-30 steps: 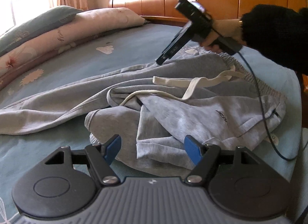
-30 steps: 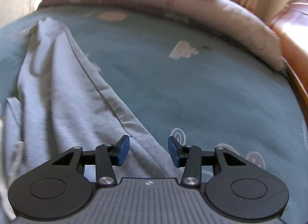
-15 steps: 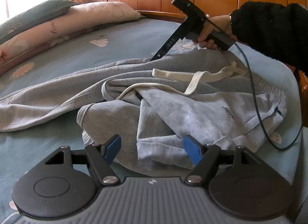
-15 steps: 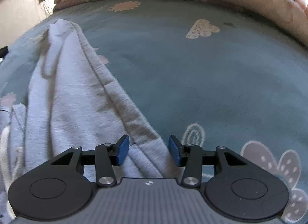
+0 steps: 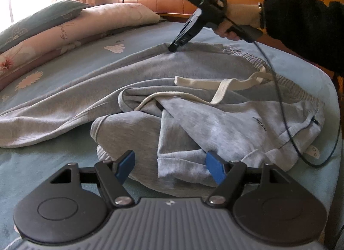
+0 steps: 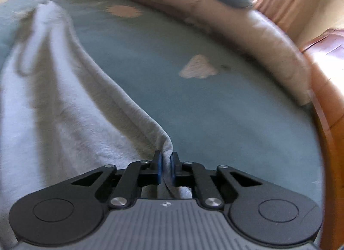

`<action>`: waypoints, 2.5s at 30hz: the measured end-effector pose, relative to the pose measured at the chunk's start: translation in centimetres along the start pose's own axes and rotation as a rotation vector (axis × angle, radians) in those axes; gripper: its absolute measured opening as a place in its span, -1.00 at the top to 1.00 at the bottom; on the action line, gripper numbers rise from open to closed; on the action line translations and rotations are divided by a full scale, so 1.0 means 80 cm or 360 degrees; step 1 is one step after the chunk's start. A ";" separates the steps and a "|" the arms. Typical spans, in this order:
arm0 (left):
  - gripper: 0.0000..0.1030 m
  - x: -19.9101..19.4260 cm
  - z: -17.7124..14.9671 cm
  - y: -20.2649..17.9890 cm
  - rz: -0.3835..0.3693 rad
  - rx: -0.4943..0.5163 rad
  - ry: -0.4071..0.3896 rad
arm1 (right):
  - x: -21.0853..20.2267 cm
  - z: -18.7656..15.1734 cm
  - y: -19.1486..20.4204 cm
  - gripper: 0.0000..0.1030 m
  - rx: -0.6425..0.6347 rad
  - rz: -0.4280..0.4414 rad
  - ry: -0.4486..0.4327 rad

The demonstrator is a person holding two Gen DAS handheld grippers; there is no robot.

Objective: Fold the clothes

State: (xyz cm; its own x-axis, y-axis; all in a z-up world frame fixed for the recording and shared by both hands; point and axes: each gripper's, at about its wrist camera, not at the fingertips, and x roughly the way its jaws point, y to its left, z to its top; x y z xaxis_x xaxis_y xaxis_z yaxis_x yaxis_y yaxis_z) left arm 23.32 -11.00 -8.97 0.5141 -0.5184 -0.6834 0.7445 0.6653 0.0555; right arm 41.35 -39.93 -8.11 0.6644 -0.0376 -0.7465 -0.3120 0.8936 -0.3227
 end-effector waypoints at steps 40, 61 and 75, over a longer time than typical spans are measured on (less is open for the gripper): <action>-0.54 -0.021 -0.047 0.076 0.0018 -0.0311 -0.0111 | 0.137 0.182 0.117 0.42 -0.0103 0.0557 -0.0178; -0.56 -0.019 -0.054 0.081 0.0026 -0.0341 -0.0098 | 0.070 0.186 0.180 0.47 -0.0176 0.0620 -0.0277; -0.56 -0.045 -0.058 0.075 0.0092 -0.0326 -0.0015 | 0.002 0.152 0.203 0.35 -0.0344 0.0697 -0.0101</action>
State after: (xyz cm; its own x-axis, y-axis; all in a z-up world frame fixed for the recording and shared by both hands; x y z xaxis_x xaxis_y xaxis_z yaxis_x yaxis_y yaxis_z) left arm 23.98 -2.62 -9.53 0.5582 -0.4806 -0.6764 0.6119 0.7890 -0.0556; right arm 44.69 -20.00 -6.39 0.4773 0.3539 -0.8043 -0.7005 0.7059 -0.1050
